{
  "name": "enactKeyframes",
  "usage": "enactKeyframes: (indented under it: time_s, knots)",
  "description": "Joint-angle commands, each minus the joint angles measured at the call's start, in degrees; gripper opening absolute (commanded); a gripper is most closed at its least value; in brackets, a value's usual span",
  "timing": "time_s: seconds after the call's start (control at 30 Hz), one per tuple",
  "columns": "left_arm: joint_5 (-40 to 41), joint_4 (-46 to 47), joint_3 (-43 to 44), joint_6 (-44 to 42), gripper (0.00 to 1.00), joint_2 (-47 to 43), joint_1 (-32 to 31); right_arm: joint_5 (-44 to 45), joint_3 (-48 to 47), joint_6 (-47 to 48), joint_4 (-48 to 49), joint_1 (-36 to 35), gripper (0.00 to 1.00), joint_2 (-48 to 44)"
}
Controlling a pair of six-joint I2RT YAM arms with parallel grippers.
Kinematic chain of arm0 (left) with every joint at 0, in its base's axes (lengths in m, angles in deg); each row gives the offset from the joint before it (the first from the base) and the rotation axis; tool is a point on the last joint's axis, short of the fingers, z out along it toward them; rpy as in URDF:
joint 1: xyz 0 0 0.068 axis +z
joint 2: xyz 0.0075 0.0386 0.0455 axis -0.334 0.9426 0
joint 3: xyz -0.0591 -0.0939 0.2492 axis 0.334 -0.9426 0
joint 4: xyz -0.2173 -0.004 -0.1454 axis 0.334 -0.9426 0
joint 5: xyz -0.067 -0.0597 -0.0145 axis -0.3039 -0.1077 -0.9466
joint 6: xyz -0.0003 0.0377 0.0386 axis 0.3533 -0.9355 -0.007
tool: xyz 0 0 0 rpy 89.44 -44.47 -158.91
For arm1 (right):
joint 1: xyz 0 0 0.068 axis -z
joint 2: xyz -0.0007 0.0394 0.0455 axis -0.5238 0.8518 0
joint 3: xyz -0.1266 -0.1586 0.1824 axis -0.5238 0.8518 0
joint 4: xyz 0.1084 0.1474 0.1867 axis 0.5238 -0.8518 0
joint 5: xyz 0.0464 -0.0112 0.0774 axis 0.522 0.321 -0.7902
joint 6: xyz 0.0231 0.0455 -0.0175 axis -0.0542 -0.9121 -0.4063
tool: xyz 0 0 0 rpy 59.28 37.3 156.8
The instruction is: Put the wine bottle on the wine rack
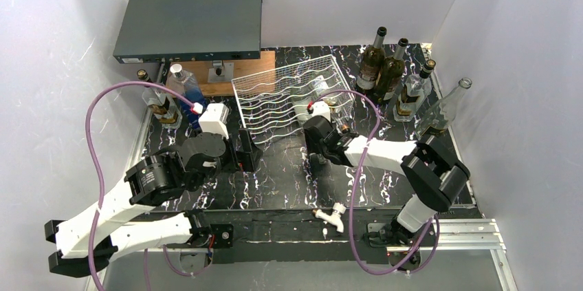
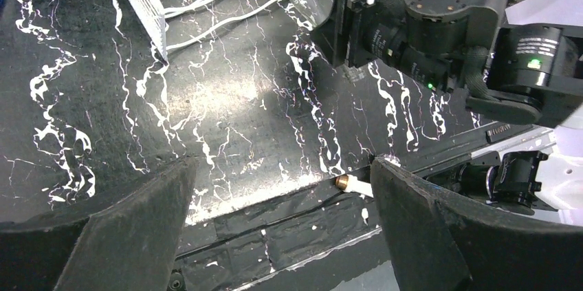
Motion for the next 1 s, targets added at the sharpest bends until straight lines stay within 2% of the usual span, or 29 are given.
enactKeyframes:
  time_s: [0.0,0.23,0.33,0.53,0.73,0.97]
  knots:
    - [1.22,-1.85,-0.08,0.76,0.98,-1.04,0.32,2.69,-4.76,1.59,6.79,0.70,0.13,2.88]
    - [1.11,-2.44,-0.24,1.35,0.98,-1.65,0.27,3.78,-6.71,4.65,7.51,1.10,0.15,6.75]
    - [1.15,-2.58,-0.35,1.45,0.98,-2.00,0.32,3.58,-7.08,5.48,7.65,1.48,0.19,7.28]
    - [1.70,-3.15,-0.07,1.32,0.98,-2.06,0.30,2.59,-9.89,6.43,5.58,1.76,0.44,7.87]
    - [1.96,-3.58,0.54,0.97,0.98,-1.69,0.31,0.56,-12.39,6.72,3.03,1.84,0.63,7.85]
    - [2.09,-4.15,1.42,0.80,0.98,-1.11,0.32,-0.66,-16.05,6.34,-5.84,2.12,0.80,9.54]
